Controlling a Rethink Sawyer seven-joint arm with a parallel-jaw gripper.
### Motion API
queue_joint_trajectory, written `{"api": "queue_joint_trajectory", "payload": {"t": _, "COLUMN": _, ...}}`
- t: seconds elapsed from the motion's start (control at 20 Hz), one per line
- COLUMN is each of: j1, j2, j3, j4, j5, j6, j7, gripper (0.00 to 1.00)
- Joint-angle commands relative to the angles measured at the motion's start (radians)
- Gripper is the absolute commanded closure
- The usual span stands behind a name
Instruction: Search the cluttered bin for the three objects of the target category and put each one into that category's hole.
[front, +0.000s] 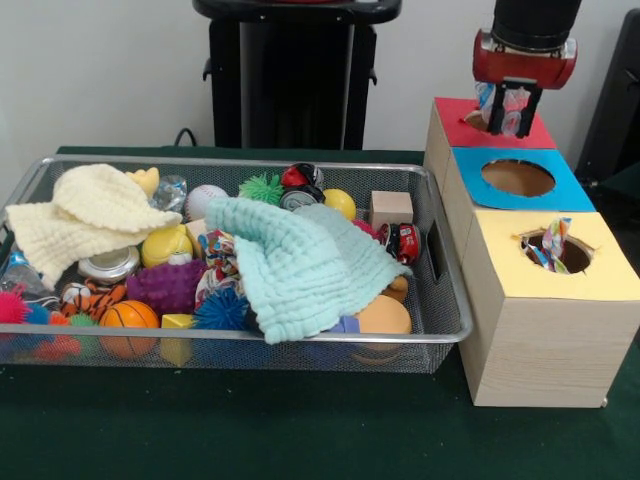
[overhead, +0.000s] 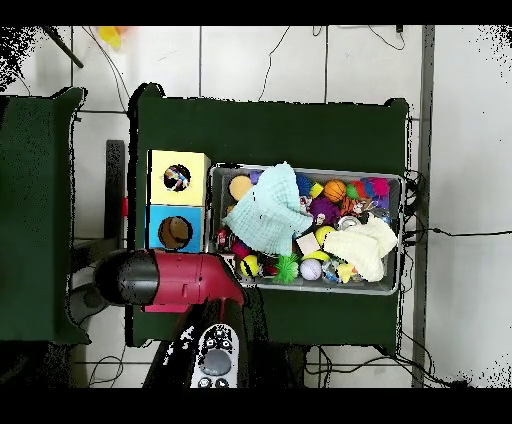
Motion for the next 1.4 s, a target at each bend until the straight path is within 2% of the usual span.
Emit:
{"api": "queue_joint_trajectory", "payload": {"t": 0.05, "j1": -0.017, "j2": 0.086, "j3": -0.002, "j4": -0.083, "j5": 0.056, "j6": -0.103, "j7": 0.248, "gripper": 1.0}}
{"api": "queue_joint_trajectory", "payload": {"t": 0.4, "j1": -0.001, "j2": 0.092, "j3": -0.024, "j4": -0.147, "j5": 0.048, "j6": -0.049, "j7": 0.256, "gripper": 1.0}}
{"api": "queue_joint_trajectory", "payload": {"t": 0.75, "j1": 0.012, "j2": 0.081, "j3": -0.038, "j4": -0.16, "j5": 0.061, "j6": -0.007, "j7": 0.271, "gripper": 1.0}}
{"api": "queue_joint_trajectory", "payload": {"t": 0.95, "j1": 0.044, "j2": 0.074, "j3": -0.07, "j4": -0.215, "j5": 0.063, "j6": 0.093, "j7": 0.305, "gripper": 1.0}}
{"api": "queue_joint_trajectory", "payload": {"t": 1.4, "j1": 0.039, "j2": 0.106, "j3": -0.075, "j4": -0.296, "j5": 0.076, "j6": 0.146, "j7": 0.284, "gripper": 1.0}}
